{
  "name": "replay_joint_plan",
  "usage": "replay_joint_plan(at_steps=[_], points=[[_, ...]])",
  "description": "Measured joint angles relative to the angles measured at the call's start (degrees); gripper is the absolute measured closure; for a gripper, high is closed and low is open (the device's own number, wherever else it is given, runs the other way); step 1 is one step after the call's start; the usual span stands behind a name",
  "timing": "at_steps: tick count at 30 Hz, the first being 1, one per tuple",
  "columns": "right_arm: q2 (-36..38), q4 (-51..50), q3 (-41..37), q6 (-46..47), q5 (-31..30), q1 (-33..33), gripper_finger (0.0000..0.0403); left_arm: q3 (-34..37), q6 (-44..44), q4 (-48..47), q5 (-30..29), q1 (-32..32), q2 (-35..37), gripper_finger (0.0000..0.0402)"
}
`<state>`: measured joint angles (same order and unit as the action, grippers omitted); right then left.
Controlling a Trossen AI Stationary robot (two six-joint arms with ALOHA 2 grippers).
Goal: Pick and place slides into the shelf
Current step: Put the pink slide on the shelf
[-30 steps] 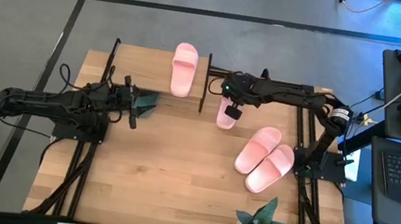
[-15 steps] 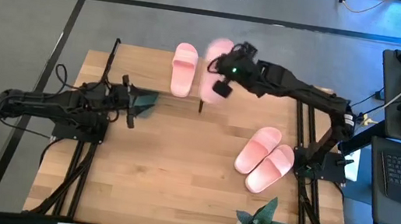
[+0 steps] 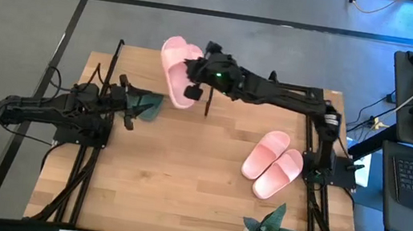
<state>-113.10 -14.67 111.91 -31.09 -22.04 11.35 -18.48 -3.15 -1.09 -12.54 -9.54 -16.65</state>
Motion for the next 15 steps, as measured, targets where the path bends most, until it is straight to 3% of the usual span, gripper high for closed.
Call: replay_joint_plan(at_steps=[10,15], points=[[-16.4,-5.2,22.9,-1.0,0.3,0.1,0.0397,0.0,1.5,-1.7,0.0,0.0,0.2,0.0198],[-17.5,-2.3,21.2,-0.8,-1.6,0.6,0.0397,0.0,1.5,-2.9,0.0,0.2,0.3,0.0198]])
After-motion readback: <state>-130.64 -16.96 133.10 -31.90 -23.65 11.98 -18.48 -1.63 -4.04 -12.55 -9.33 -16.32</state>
